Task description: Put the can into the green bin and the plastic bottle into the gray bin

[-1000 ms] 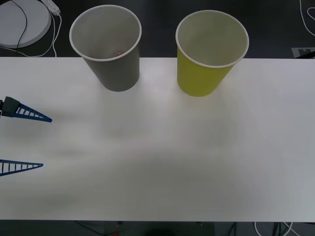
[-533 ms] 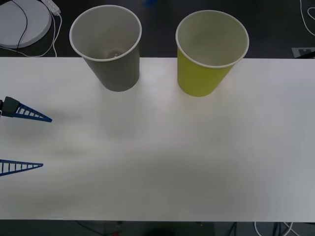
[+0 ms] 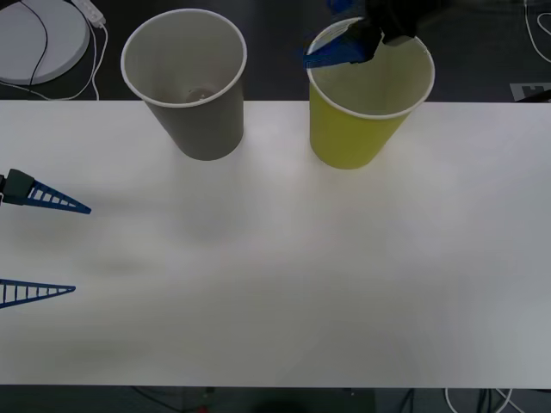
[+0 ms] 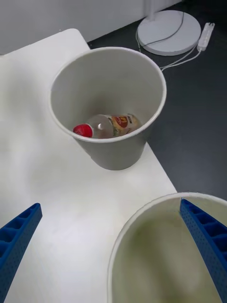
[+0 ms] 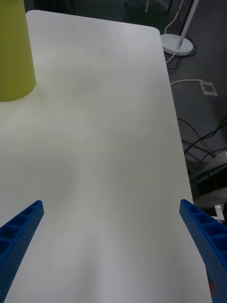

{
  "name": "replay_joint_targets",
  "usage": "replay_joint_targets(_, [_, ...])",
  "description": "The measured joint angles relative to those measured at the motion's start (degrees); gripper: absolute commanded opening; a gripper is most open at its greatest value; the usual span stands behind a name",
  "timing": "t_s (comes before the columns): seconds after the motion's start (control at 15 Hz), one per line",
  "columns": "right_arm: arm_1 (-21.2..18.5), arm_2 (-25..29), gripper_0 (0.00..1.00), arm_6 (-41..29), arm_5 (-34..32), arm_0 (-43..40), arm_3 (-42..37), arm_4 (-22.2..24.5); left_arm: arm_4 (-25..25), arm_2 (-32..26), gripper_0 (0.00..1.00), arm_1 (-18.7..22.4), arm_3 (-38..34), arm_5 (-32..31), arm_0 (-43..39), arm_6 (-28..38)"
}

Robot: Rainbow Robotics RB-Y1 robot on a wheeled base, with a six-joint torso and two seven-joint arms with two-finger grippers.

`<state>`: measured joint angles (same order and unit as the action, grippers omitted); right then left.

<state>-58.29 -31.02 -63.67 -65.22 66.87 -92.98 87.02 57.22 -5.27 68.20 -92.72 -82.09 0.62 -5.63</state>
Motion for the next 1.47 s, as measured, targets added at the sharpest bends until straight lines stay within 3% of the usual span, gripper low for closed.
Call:
replay_joint_targets(0.33, [-5.5,12.2,1.0,3.0,0.0,-17.8,-17.5,-1.1,0.0,0.0,1.0,0.0,0.0,0.0,0.0,0.0])
replay_joint_targets(0.53, [-6.9,19.6,1.0,9.2,0.0,-28.4,-24.1,-3.4,0.0,0.0,1.0,0.0,0.0,0.0,0.0,0.0])
replay_joint_targets(0.8, [-8.2,26.8,1.0,22.3,0.0,-41.2,-27.1,-9.8,0.0,0.0,1.0,0.0,0.0,0.0,0.0,0.0])
replay_joint_targets(1.2, [-8.7,34.4,1.0,38.8,-0.1,-56.0,-27.5,-14.1,0.0,0.0,1.0,0.0,0.0,0.0,0.0,0.0])
replay_joint_targets(1.47, [-8.4,39.2,1.0,48.0,-5.4,-62.4,-23.8,-19.3,0.0,0.0,1.0,0.0,0.0,0.0,0.0,0.0])
